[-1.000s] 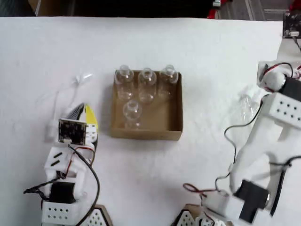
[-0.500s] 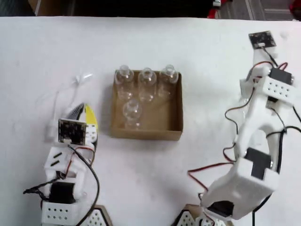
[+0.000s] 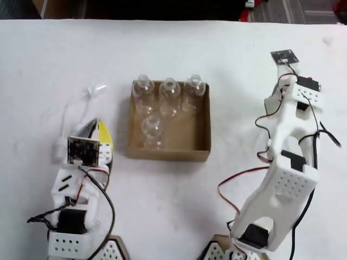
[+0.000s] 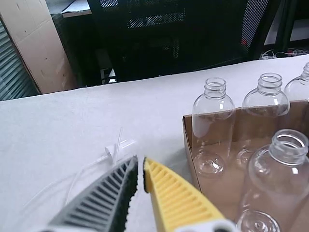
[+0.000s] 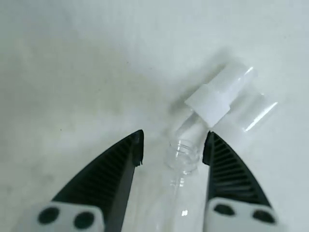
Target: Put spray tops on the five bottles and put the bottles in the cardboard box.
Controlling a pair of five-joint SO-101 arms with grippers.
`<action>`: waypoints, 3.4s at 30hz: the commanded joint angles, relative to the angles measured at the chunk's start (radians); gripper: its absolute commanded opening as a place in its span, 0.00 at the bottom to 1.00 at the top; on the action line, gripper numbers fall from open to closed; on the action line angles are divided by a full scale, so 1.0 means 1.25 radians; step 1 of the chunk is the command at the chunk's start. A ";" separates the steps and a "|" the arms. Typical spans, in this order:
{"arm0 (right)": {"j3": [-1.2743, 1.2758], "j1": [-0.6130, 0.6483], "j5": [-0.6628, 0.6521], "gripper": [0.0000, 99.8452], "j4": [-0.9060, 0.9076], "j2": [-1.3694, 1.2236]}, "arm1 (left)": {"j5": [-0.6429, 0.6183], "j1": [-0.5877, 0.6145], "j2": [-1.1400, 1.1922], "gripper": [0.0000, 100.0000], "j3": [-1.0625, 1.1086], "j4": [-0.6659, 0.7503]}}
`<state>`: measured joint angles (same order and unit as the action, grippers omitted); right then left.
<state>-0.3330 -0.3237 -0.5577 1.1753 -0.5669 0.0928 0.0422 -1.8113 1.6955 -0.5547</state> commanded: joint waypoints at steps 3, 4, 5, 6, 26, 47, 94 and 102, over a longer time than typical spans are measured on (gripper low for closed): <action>-0.126 -0.014 -0.009 0.18 0.063 -0.044 | 0.009 -0.008 -0.009 0.02 -0.002 0.014; -0.140 -0.021 -0.009 0.18 0.072 -0.050 | 0.009 -0.008 -0.009 0.02 -0.002 0.014; -0.152 -0.028 -0.009 0.18 0.083 -0.056 | 0.009 -0.009 -0.009 0.02 -0.002 0.014; -0.164 -0.031 -0.009 0.18 0.090 -0.061 | 0.009 -0.009 -0.009 0.02 -0.002 0.014; -0.182 -0.034 -0.009 0.12 0.126 -0.073 | 0.009 -0.007 -0.009 0.02 -0.002 0.014; -0.187 -0.029 -0.004 0.02 0.197 0.123 | 0.009 -0.008 -0.009 0.02 -0.002 0.014; 0.329 0.202 0.176 0.02 0.266 1.061 | 0.009 -0.007 -0.009 0.02 -0.002 0.011; 0.689 0.245 0.282 0.02 -0.025 1.370 | 0.009 -0.007 -0.009 0.02 -0.002 0.011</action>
<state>0.3544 -0.0783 -0.2355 1.3195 0.9782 0.0928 0.0422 -1.8113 1.6955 -0.5547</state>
